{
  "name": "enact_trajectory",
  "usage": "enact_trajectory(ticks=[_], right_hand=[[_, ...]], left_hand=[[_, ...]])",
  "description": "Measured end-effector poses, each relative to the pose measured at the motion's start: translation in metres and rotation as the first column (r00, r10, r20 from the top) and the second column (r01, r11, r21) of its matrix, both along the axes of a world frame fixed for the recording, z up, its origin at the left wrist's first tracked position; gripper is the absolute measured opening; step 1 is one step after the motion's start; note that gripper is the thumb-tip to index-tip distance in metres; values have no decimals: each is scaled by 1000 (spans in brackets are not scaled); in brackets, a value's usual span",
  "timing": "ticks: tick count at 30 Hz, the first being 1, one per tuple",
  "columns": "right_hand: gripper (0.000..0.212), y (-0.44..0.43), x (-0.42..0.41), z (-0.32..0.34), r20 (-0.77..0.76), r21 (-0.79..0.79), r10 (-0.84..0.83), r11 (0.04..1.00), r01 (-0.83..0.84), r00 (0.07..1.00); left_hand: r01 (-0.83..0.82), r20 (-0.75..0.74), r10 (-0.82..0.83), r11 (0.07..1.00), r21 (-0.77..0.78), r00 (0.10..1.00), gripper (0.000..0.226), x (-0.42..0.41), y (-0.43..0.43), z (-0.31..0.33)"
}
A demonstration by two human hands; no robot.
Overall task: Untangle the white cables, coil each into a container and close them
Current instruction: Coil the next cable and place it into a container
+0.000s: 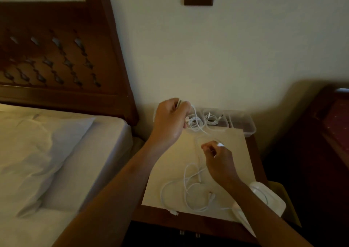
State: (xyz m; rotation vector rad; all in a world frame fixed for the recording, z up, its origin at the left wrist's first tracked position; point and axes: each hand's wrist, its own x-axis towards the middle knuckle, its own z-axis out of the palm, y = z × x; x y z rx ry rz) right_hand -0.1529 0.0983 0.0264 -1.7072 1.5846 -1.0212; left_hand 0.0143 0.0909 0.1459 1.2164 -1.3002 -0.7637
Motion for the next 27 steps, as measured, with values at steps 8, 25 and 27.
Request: enact_trajectory(ticks=[8, 25, 27], right_hand=[[35, 18, -4, 71, -87, -319, 49, 945, -75, 995], [35, 22, -22, 149, 295, -306, 655, 754, -581, 696], [31, 24, -23, 153, 376, -341, 622, 782, -522, 687]], left_hand=[[138, -100, -118, 964, 229, 988, 38, -15, 9, -14], [614, -457, -544, 790, 6, 704, 45, -18, 56, 27], [667, -471, -592, 745, -10, 654, 44, -18, 60, 32]])
